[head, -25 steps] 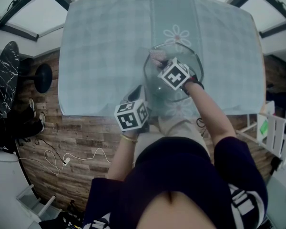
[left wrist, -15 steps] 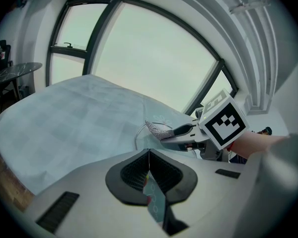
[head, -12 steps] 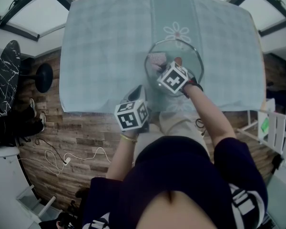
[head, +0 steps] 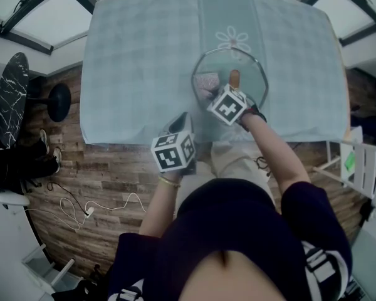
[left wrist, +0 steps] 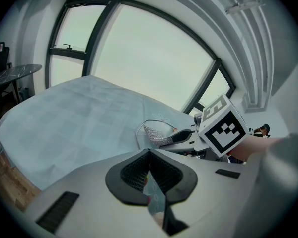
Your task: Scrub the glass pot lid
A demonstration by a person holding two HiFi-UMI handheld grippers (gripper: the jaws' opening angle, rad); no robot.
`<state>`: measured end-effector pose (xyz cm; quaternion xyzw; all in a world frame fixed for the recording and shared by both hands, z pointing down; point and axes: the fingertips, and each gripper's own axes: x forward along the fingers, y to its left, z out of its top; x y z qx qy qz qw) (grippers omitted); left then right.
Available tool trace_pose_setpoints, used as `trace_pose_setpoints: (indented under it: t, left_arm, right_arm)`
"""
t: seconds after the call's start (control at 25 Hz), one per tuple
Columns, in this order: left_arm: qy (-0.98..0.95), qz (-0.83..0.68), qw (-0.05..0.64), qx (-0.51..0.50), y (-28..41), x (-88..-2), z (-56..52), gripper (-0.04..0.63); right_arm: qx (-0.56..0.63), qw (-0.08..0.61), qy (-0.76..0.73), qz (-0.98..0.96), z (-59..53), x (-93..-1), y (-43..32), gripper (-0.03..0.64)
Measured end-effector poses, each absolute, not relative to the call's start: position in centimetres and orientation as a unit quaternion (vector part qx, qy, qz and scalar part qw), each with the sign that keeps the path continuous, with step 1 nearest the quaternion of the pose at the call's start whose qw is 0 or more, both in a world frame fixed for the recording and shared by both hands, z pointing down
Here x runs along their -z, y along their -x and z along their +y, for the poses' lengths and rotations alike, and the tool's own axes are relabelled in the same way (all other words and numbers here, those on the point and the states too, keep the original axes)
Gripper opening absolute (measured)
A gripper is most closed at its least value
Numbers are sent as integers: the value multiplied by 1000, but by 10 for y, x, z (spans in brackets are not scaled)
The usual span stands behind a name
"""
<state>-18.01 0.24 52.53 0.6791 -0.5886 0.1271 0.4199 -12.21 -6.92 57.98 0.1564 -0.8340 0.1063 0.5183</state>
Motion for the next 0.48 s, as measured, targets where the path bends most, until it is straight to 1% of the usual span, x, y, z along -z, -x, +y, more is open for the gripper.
trace_pose_setpoints:
  t: [0.48]
  left_arm:
    - [-686, -584, 415, -129, 184, -523, 23, 2]
  right_arm:
    - [-120, 523, -163, -828, -35, -590, 118, 80]
